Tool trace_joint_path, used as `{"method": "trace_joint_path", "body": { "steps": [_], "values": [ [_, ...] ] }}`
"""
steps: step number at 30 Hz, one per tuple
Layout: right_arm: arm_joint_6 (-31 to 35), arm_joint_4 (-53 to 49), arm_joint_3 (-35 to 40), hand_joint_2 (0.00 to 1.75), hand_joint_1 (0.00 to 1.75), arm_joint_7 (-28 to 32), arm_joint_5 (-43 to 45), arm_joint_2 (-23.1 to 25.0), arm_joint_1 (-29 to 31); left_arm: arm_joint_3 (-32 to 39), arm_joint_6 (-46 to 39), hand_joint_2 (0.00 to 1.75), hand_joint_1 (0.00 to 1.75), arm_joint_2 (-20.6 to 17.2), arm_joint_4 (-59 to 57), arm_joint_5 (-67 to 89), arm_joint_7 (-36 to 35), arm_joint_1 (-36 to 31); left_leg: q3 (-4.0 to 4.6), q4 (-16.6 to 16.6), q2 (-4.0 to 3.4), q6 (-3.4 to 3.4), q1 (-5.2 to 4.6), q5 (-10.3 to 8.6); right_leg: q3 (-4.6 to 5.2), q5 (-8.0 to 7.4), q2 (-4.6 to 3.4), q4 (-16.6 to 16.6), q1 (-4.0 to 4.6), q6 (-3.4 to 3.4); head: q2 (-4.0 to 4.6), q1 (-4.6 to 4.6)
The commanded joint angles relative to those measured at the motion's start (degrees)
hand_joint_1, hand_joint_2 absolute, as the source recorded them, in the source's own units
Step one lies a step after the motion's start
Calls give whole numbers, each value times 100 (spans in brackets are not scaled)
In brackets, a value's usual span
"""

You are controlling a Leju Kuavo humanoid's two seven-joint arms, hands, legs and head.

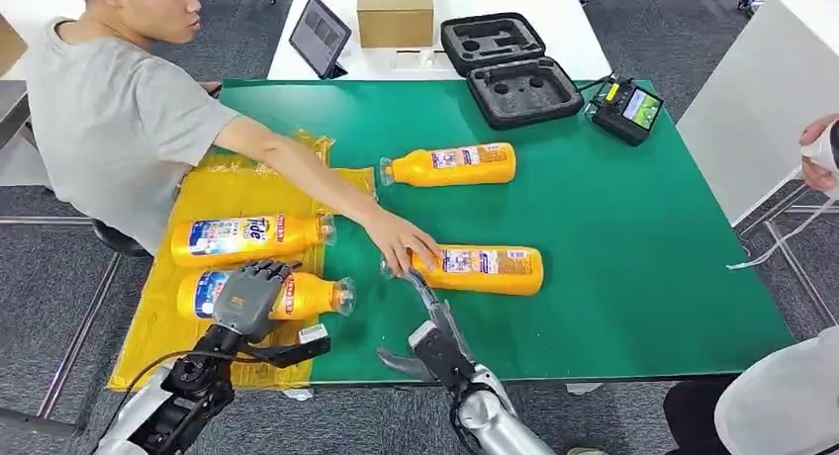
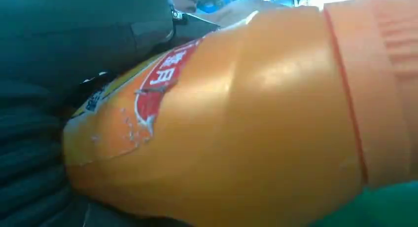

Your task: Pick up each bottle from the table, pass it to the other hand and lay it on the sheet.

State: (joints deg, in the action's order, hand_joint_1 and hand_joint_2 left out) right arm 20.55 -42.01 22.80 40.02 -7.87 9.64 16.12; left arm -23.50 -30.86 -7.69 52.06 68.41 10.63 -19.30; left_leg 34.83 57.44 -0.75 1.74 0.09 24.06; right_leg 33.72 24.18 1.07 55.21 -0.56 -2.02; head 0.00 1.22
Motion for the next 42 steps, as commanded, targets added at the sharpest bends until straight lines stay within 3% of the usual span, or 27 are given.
{"method": "trace_joint_path", "body": {
  "steps": [1, 29, 30, 31, 32, 35, 37, 42],
  "values": [
    [54, -163, -227, 175, 0, -2, -29, -192, -195, -187, 165, 175, 175, -20, -536, 341, -150, 193, -39, -12, -8, -10, 1, 8, -33, 4, -23, -9, -1, 7, 0, 2],
    [9, 153, -246, 175, 0, -2, -48, -183, -54, -68, 746, 175, 169, 53, -544, 549, -313, 186, -88, -13, -7, -14, 0, 5, -82, 0, -22, -6, -2, 8, 0, 0],
    [17, 148, -238, 175, 0, -2, -58, -192, -67, -61, 801, 175, 154, 53, -557, 553, -310, 192, -88, -14, -10, -17, 0, 5, -80, -2, -28, -7, -2, 10, 0, 0],
    [22, 148, -240, 175, 0, -2, -57, -198, -72, -60, 841, 175, 106, 51, -564, 550, -301, 192, -88, -12, -6, -13, -1, 5, -83, 1, -18, -5, -3, 6, 0, 0],
    [17, 143, -232, 175, 0, -2, -63, -218, -85, -57, 889, 175, 47, 40, -563, 549, -291, 195, -89, -14, -10, -16, 0, 5, -82, -1, -26, -8, -2, 9, 0, 0],
    [37, 112, -217, 175, 0, -2, -79, -239, -95, -47, 991, 175, 17, 1, -525, 548, -265, 189, -91, -16, -7, -17, 1, 4, -84, -2, -26, -10, -2, 10, 0, 0],
    [31, 120, -223, 175, 0, -2, -74, -230, -64, -19, 1112, 175, 26, -53, -510, 525, -256, 182, -89, -14, -4, -16, 1, 4, -84, -2, -25, -7, -2, 9, 0, 0],
    [45, 155, -242, 175, 0, -2, -71, -219, -40, -6, 1140, 175, 23, -68, -502, 524, -255, 190, -90, -14, -10, -17, -1, 2, -84, -5, -31, -6, -4, 10, 0, 2]
  ]
}}
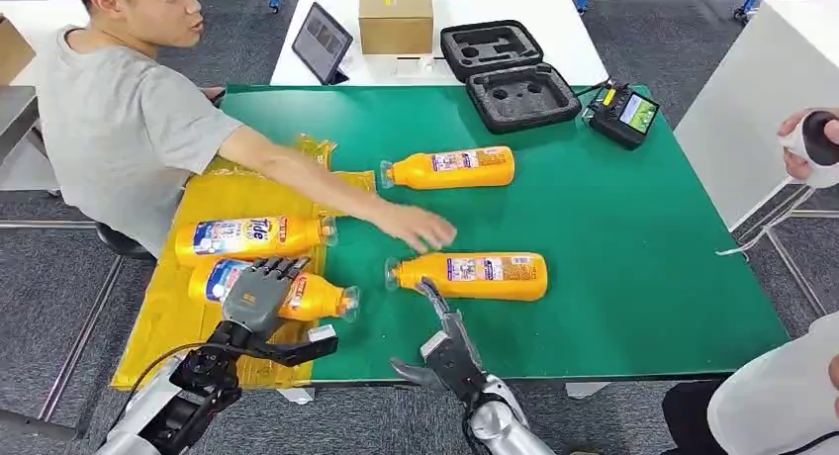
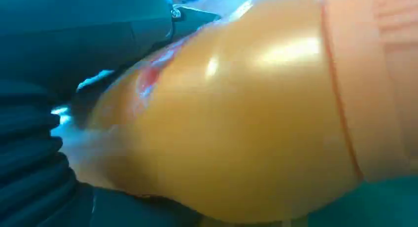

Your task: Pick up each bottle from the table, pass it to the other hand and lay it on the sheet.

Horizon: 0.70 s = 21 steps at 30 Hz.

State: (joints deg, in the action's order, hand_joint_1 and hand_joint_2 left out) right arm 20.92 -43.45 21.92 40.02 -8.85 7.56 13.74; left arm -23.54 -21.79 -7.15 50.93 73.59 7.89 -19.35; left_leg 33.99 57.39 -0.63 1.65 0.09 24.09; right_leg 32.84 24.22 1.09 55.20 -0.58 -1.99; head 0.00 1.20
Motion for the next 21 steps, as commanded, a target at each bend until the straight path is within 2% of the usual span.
{"method": "trace_joint_path", "body": {
  "steps": [1, 2, 5, 15, 18, 21],
  "values": [
    [7, 300, -154, 175, 0, -2, 28, -11, 198, -2, 234, 175, 23, -123, -389, 6, 19, 195, -9, -6, -15, -6, -1, 0, -1, -5, -23, -3, -2, 5, 0, 2],
    [7, 300, -154, 175, 0, -2, 28, -11, 198, -2, 234, 175, 23, -123, -389, 6, 19, 195, -8, -7, -19, -10, 1, -1, 2, -8, -31, -5, 0, 8, 0, 2],
    [28, 305, -212, 175, 0, -2, 45, -12, 184, 4, 320, 175, 0, -95, -400, 4, 15, 205, -13, -8, -14, -8, -2, -1, -2, -5, -22, -3, -2, 6, 0, 2],
    [47, 259, -349, 175, 0, -2, 73, -98, 196, -191, 854, 175, 0, -292, -326, 101, 142, 40, -12, -9, -15, -10, 0, -5, -2, -10, -27, -5, -1, 7, 0, 2],
    [49, 273, -354, 175, 0, -2, 69, -58, 201, -181, 880, 175, 0, -416, -91, 101, 118, 182, -18, -8, -18, -12, 0, -2, -8, -11, -38, -3, -1, 8, 0, 2],
    [76, 168, -329, 175, 0, -2, 58, -58, 105, -216, 1088, 175, 0, -754, 832, 7, 139, 635, -23, -13, -32, -15, 0, 2, -13, -12, -52, -5, -1, 10, 0, 2]
  ]
}}
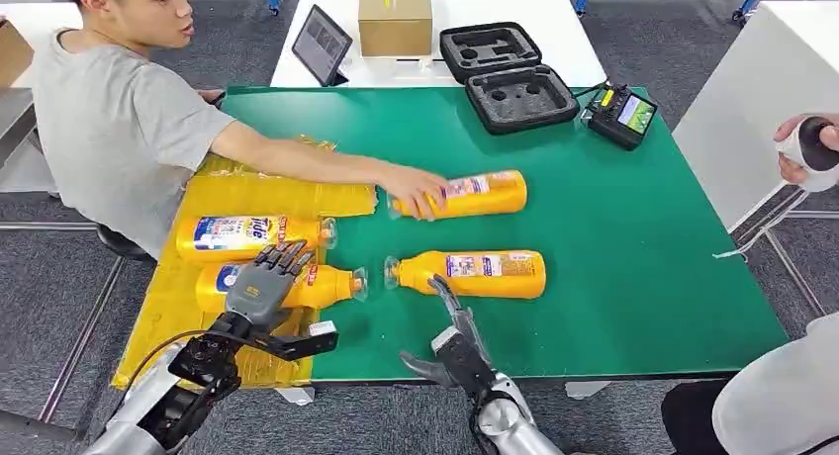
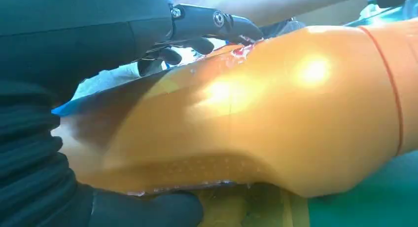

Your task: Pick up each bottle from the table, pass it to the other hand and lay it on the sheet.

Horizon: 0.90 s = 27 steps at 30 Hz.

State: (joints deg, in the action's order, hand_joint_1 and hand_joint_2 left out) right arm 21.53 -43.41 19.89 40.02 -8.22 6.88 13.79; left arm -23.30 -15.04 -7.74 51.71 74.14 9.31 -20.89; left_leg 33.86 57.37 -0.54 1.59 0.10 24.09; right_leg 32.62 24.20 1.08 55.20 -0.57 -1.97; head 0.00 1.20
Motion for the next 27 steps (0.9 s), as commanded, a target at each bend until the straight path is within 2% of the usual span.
{"method": "trace_joint_path", "body": {
  "steps": [1, 3, 8, 19, 22, 24, 25, 27],
  "values": [
    [48, 157, -117, 175, 0, -2, -1, 10, 100, -270, 431, 175, 0, -780, 1036, -37, -8, 871, -10, -11, -46, -10, -1, 5, 8, -9, -53, -6, -1, 9, 0, 2],
    [126, 149, -147, 175, 0, -2, 14, 5, 106, -292, 438, 175, 0, -827, 1559, 23, -54, 1019, -8, -8, -60, -16, 3, 11, 13, -8, -59, -5, 4, 12, 0, 0],
    [126, 149, -147, 175, 0, -2, 14, 5, 106, -292, 438, 175, 0, -827, 1559, 23, -54, 1019, -9, -5, -34, -17, 6, 9, 19, 3, -31, -2, 13, 10, 0, 0],
    [141, 136, -170, 175, 0, -2, 22, -5, 104, -291, 463, 175, 0, -814, 1762, 21, -82, 1082, 25, -3, -29, -20, 11, 10, 45, 7, -26, -1, 12, 14, 0, 2],
    [221, -4, -173, 175, 0, -2, 19, -44, 41, -212, 959, 175, 0, -1124, 2799, -721, 304, 1521, 25, -1, -35, -21, 13, 14, 48, 8, -34, 0, 14, 16, 0, 0],
    [195, -29, -160, 175, 0, -2, -30, -33, 82, -139, 1400, 175, 0, -1583, 3584, -1197, 513, 1835, 28, 1, -45, -23, 13, 18, 54, 8, -45, 3, 14, 17, 0, 2],
    [188, -31, -157, 175, 0, -2, -47, -23, 102, -104, 1493, 0, 0, -1679, 3759, -1260, 510, 1926, 26, 4, -55, -26, 16, 24, 57, 10, -56, 5, 17, 19, 0, 2],
    [140, 41, -111, 175, 0, -2, -133, 25, 211, 92, 1499, 0, 0, -1866, 4256, -1256, 429, 2272, 33, 5, -51, -25, 18, 21, 61, 8, -49, 4, 20, 17, 0, 2]
  ]
}}
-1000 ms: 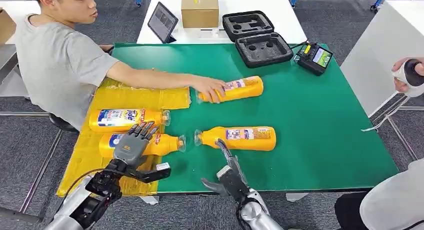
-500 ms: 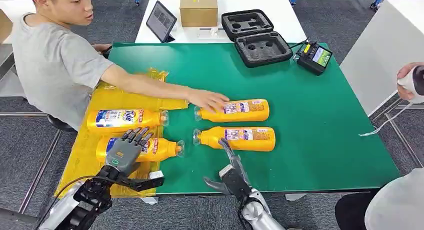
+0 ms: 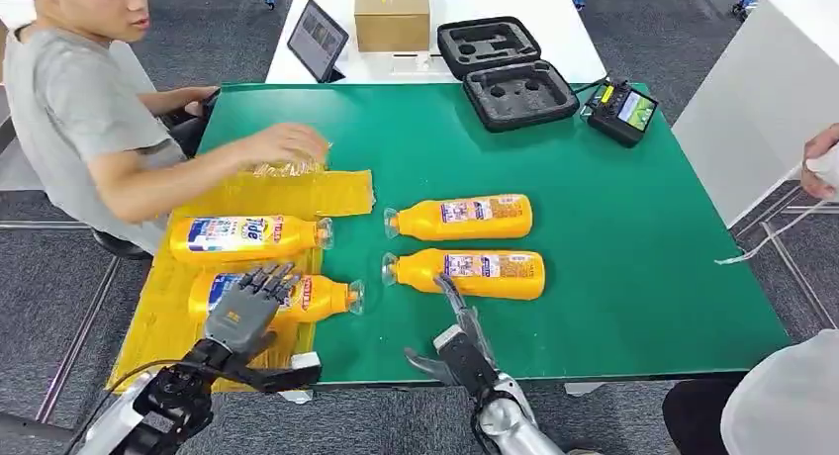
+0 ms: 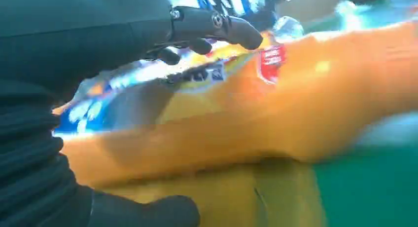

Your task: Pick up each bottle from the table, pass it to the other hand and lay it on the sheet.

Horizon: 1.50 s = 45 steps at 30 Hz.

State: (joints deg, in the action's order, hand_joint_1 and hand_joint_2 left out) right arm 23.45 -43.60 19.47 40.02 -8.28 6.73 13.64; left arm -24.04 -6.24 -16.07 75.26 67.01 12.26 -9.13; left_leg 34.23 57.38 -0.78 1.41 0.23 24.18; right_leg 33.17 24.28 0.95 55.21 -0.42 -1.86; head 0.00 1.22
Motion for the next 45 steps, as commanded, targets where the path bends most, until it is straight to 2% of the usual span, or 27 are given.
{"method": "trace_joint_path", "body": {
  "steps": [1, 4, 5, 6, 9, 13, 15, 18, 21, 23, 27, 28, 29, 30, 31, 35, 38, 40, 45],
  "values": [
    [-69, 84, -53, 175, 0, -2, -147, 55, 256, 200, 607, 0, 0, -1073, 1990, -535, 123, 1166, -7, 9, -41, -12, 7, 20, 9, 5, -54, 9, 6, 9, 0, 0],
    [-124, 155, 31, 175, 0, -2, -237, 105, 316, 469, 401, 0, 0, -1064, 2224, -572, 48, 1392, 2, 3, -27, -9, 4, 13, 16, 8, -38, 6, 3, 13, 0, 0],
    [53, 188, 62, 175, 0, -2, -345, 102, 342, 623, -143, 175, 0, -774, 2075, -793, 270, 1356, 10, 5, -23, -8, 5, 11, 19, 8, -32, 7, 3, 14, 0, -2],
    [68, 163, 73, 175, 0, -2, -336, 69, 331, 568, -447, 175, 0, -552, 1685, -808, 446, 1210, 13, 4, -18, -7, 7, 9, 19, 8, -25, 3, 5, 12, 0, 0],
    [265, 78, 122, 175, 0, -2, -492, -21, 243, 466, -987, 175, 0, -245, 1197, -1016, 634, 961, 17, -6, 11, -5, 2, -1, 21, 8, 2, -4, 0, 11, 0, 0],
    [950, -255, 368, 175, 0, -2, -1012, -122, 110, 562, -1395, 175, 0, 102, 1328, -1649, 968, 950, 29, -5, 17, 0, -2, -3, 28, 8, 11, -5, -4, 7, 0, -2],
    [1247, -1088, 680, 175, 0, -2, -1012, -245, -179, 681, -1542, 175, 0, 322, 1650, -1937, 1087, 1172, 29, -2, 15, -1, -2, 1, 28, 9, 9, -4, -4, 7, 0, -2],
    [1346, -1871, 1002, 175, 0, -2, -972, -358, -344, 701, -1638, 175, 0, 545, 1659, -2317, 1291, 1056, 34, 2, 19, -1, -4, 3, 32, 13, 13, 1, -5, 7, 0, -2],
    [1157, -2028, 981, 175, 0, -2, -1174, -251, -243, 543, -1652, 175, 0, 778, 1154, -2649, 1425, 272, 40, 7, 32, -5, -2, 2, 36, 15, 24, 6, -3, 9, 0, 0],
    [1054, -2057, 951, 175, 0, -2, -1214, -217, -260, 481, -1632, 175, 0, 909, 946, -2810, 1505, 74, 52, 10, 45, -6, 1, -4, 48, 12, 39, 6, 1, 10, 0, 0],
    [1198, -2021, 1003, 175, 0, -2, -1317, -329, -297, 335, -1750, 175, 0, 1074, 873, -2943, 1684, 181, 45, -2, 33, -3, -2, -4, 39, 9, 23, -5, -2, 9, 0, 0],
    [1460, -2013, 1038, 175, 0, -2, -1489, -375, -306, 345, -1803, 175, 0, 1105, 901, -3016, 1739, 214, 41, -5, 21, -1, -4, -2, 40, 6, 12, -7, -3, 8, 0, 0],
    [1655, -2302, 579, 175, 0, -2, -2392, -303, -485, 367, -1837, 175, 0, 1165, 992, -3260, 1905, 272, 47, -4, 21, 1, -5, -3, 46, 5, 16, -6, -4, 6, 0, 2],
    [1655, -2922, -206, 175, 0, -2, -3736, -44, -810, 431, -1830, 175, 0, 1275, 1092, -3662, 2124, 302, 34, -6, 24, 0, -4, 1, 33, 10, 16, -9, -4, 7, 0, 0],
    [1655, -2963, -236, 175, 0, -2, -3865, 19, -878, 438, -1838, 175, 0, 1279, 1096, -3662, 2125, 301, 49, 1, 33, 1, -1, 0, 45, 12, 28, -4, -1, 7, 0, 0],
    [1655, -3533, -1364, 175, 0, -42, -5805, 444, -1216, 598, -1987, 175, 0, 1502, 1274, -4457, 2559, 409, 50, 8, 35, -2, -3, 7, 45, 22, 28, 6, -3, 9, 0, 0],
    [1655, -3345, -1620, 175, 0, -343, -6048, 369, -1213, 596, -1996, 175, 0, 1533, 1290, -4860, 2698, 488, 46, 6, 34, -3, -2, 9, 40, 20, 25, 1, -2, 8, 0, -2],
    [1655, -2969, -1605, 175, 0, -841, -6121, 74, -1075, 559, -1917, 175, 0, 1576, 1374, -5162, 2735, 535, 54, 0, 24, 1, -4, 4, 49, 10, 18, -6, -4, 4, 0, 2],
    [1655, -2107, -1615, 175, 0, -1378, -6263, -324, -689, 358, -1873, 175, 0, 1525, 1647, -5524, 2774, 734, 52, -1, 12, 3, -2, 6, 46, 5, 6, -13, -2, 3, 0, 0]
  ]
}}
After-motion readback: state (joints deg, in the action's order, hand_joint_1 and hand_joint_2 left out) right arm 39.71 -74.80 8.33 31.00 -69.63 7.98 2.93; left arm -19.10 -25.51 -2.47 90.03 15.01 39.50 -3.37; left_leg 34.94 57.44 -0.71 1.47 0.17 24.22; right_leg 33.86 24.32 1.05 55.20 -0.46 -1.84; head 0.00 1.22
